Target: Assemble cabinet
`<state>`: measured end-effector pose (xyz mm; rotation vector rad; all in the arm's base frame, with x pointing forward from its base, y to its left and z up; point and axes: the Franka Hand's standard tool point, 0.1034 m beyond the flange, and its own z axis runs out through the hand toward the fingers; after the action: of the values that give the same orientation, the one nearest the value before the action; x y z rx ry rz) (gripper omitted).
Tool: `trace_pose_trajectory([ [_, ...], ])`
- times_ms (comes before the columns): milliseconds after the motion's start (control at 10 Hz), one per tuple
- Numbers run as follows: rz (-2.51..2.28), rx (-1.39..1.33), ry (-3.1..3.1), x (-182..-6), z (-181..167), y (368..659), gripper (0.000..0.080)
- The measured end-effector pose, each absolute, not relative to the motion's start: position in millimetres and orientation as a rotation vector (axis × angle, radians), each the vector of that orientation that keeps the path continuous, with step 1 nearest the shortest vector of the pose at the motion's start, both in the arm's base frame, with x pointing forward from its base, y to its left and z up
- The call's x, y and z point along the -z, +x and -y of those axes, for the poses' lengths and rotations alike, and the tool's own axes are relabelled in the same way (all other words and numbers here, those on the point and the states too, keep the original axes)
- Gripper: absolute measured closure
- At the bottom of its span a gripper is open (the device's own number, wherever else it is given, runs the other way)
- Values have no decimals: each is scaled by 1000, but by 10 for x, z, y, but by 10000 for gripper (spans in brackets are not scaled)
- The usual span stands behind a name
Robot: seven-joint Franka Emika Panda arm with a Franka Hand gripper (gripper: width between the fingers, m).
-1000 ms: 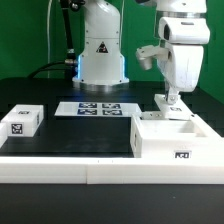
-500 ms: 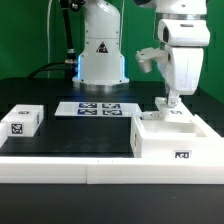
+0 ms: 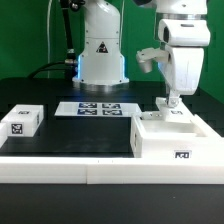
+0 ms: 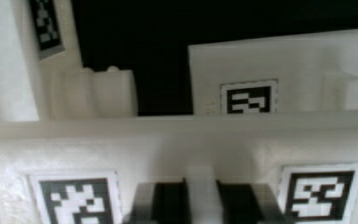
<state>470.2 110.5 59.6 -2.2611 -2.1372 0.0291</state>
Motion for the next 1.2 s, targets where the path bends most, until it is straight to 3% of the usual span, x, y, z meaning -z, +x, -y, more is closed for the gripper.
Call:
trace_pose_trajectory([
  [800, 2145, 95, -2291, -584, -1079, 5506, 729],
  [1200, 2134, 91, -2300, -578, -1068, 5688, 729],
])
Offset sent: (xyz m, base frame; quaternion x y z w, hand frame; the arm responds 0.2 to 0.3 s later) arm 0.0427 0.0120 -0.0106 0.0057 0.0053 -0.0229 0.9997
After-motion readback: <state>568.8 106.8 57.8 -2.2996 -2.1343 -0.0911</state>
